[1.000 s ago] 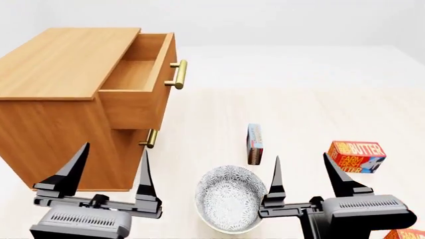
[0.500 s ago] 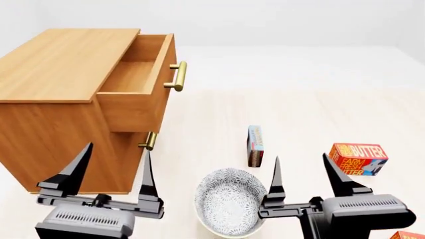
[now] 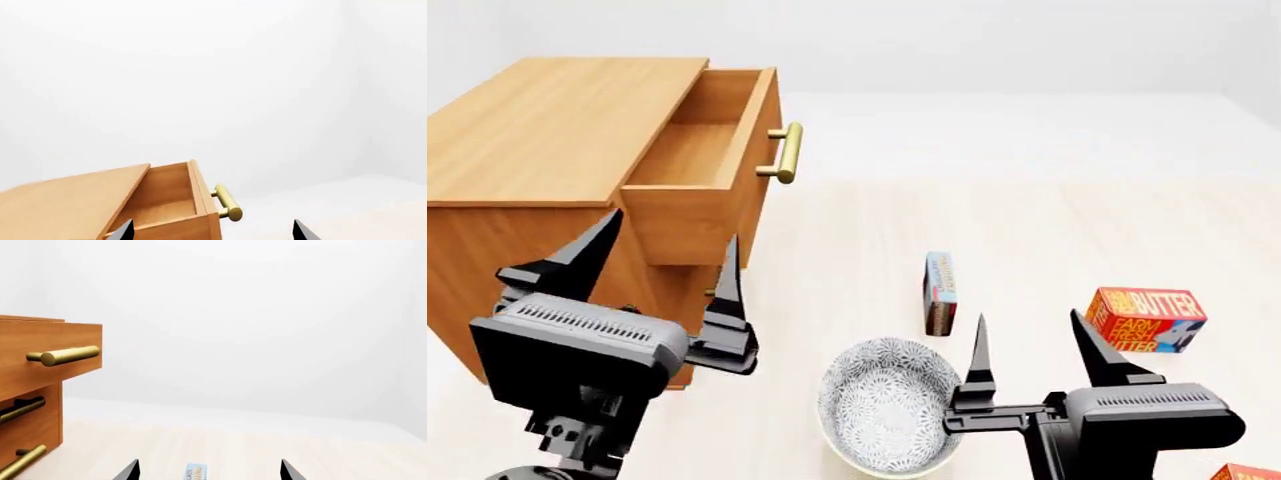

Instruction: Put the chocolate pudding in the top drawer of the cabinet and close it.

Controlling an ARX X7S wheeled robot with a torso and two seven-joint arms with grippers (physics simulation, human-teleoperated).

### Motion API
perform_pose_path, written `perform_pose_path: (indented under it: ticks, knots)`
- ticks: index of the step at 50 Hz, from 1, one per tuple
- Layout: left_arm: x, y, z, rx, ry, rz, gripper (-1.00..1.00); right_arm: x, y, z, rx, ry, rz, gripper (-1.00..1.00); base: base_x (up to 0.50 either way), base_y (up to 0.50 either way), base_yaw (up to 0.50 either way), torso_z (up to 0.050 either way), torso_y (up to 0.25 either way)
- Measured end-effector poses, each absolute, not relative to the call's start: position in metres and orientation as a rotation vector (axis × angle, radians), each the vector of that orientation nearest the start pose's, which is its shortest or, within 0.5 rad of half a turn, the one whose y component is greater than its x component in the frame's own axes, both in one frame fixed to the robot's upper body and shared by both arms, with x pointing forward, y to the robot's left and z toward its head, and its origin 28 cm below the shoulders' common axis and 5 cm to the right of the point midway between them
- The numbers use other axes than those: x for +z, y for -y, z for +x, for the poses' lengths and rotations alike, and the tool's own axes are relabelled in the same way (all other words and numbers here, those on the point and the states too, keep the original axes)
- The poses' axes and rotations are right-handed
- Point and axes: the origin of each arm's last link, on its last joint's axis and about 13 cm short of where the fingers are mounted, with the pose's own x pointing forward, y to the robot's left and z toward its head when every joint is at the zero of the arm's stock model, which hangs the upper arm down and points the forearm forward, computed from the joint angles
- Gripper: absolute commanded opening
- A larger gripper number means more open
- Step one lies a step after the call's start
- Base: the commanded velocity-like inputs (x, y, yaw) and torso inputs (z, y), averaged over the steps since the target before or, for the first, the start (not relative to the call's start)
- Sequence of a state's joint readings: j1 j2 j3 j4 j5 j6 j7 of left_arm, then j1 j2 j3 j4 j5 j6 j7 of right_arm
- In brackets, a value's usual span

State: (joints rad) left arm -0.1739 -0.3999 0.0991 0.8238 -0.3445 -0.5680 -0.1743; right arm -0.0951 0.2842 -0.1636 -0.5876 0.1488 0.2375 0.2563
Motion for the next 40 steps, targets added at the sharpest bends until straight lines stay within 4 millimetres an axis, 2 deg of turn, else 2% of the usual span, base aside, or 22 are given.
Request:
perform_pose_path:
  ticks: [15, 26, 34, 40]
  knots:
    - [0.258, -0.221, 0.226, -0.241, 0.269, 0.15, 1.0, 0.093, 0.105, 0.179, 0.025, 0.191, -0.085, 1.0, 0.0, 0.0, 0.0, 0.0, 0.0]
    - [0.326, -0.211, 0.276, -0.282, 0.195, 0.212, 1.0, 0.09, 0.106, 0.18, 0.027, 0.165, -0.084, 1.0, 0.0, 0.0, 0.0, 0.0, 0.0]
    - [0.369, -0.202, 0.313, -0.29, 0.037, 0.245, 1.0, 0.091, 0.106, 0.18, 0.026, 0.157, -0.083, 1.0, 0.0, 0.0, 0.0, 0.0, 0.0]
    - [0.392, -0.196, 0.333, -0.276, -0.091, 0.267, 1.0, 0.091, 0.107, 0.18, 0.025, 0.155, -0.08, 1.0, 0.0, 0.0, 0.0, 0.0, 0.0]
